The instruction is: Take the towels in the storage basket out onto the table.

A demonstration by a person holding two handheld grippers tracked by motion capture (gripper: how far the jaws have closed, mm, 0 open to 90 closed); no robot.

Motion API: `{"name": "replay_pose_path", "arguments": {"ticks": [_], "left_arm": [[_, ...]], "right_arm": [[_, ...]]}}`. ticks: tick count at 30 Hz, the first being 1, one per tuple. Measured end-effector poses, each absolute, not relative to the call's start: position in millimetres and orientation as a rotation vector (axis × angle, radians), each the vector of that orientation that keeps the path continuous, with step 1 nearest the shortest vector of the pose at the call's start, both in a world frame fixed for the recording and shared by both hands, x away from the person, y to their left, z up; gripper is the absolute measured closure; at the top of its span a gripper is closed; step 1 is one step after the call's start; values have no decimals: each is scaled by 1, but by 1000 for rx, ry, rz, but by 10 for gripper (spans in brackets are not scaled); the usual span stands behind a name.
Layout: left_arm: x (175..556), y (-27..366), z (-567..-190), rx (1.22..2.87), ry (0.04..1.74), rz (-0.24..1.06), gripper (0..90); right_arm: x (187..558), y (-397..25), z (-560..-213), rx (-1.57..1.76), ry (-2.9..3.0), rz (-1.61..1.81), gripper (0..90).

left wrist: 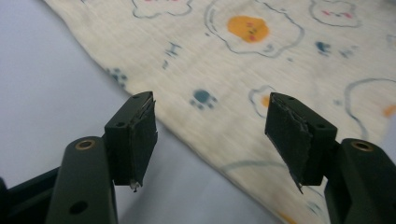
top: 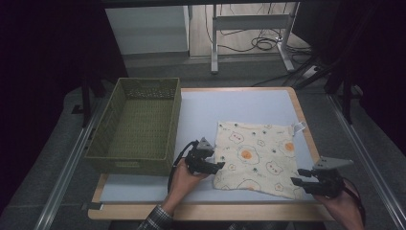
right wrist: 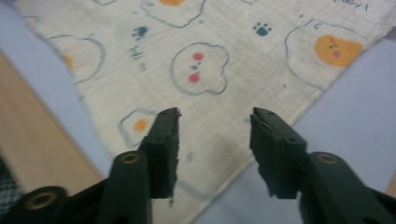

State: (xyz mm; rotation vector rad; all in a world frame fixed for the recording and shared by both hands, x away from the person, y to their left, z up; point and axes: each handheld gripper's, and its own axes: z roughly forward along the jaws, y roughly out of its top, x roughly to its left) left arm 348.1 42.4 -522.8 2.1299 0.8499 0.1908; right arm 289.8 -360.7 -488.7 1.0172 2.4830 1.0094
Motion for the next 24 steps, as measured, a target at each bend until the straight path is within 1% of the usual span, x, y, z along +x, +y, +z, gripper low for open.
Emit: {"name": "replay_pose_path", "arguments": {"ticks": [4, 9, 12, 14, 15, 16, 18, 20, 24], "left_arm": [[364, 37, -522, 2122, 853, 201, 301], [385, 33, -521, 2116, 849, 207, 290], [400, 32, -522, 2125, 864, 244, 291], [412, 33, -523, 2114, 894, 239, 292], [417, 33, -524, 2109, 904, 238, 299], [422, 33, -525, 2102, 912, 229, 321], [432, 32, -527, 2102, 925, 243, 335], [441, 32, -528, 2109, 933, 246, 365], [455, 31, -532, 2090, 955, 244, 366]], "right_arm": [[308, -349, -493, 1019, 2453, 950, 420], [337, -342, -497, 1065, 2463, 948, 420], [357, -345, -498, 1127, 2463, 973, 421], [372, -349, -499, 1189, 2476, 1020, 479], [379, -352, -499, 1231, 2476, 1051, 484], [385, -355, -500, 1255, 2472, 1062, 502], [396, -358, -500, 1272, 2461, 1044, 540], [405, -361, -499, 1290, 2431, 1054, 541], [420, -364, -496, 1324, 2374, 1053, 540]]}}
